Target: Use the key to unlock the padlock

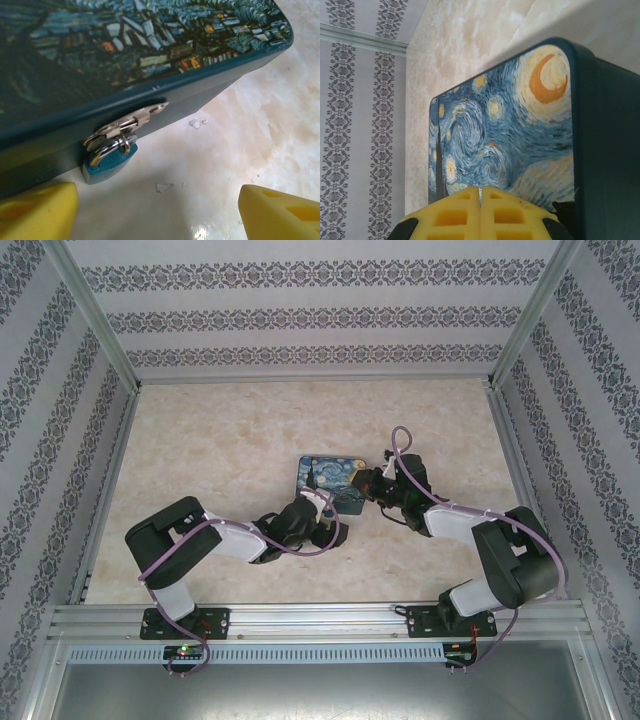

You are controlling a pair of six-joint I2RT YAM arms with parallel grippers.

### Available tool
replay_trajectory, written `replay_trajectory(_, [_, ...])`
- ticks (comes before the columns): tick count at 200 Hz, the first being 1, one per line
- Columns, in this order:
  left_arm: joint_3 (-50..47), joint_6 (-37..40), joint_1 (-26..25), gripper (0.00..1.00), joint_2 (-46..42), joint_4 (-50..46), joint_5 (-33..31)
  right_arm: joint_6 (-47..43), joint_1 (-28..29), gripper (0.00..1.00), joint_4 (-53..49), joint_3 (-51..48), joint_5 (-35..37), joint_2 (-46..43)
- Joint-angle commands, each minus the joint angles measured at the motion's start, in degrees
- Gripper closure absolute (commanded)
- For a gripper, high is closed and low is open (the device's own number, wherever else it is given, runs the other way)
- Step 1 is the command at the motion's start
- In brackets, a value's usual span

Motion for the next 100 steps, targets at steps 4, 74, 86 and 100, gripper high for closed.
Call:
replay_trajectory(4, [1.76,1.22,0.38,0.16,2.58,3.26,0.44,0.01,0.5,1.0,1.99,0.94,0.85,1.02])
replay_trajectory(74, [3.55,-1.89,0.38,0.16,4.36,7.17,2.65,0.2,0.68,1.0,1.94,0.72,1.31,2.25])
replay_trajectory(86, [3.53,-3.01,0.47,0.16,4.28,8.26,2.92,0.21,0.77,1.0,1.9,0.59,1.47,2.38])
replay_trajectory(100, [3.11,-4.78,0.68,0.16,4.28,9.75,3.17,0.32,0.83,1.0,1.97,0.5,1.53,2.49])
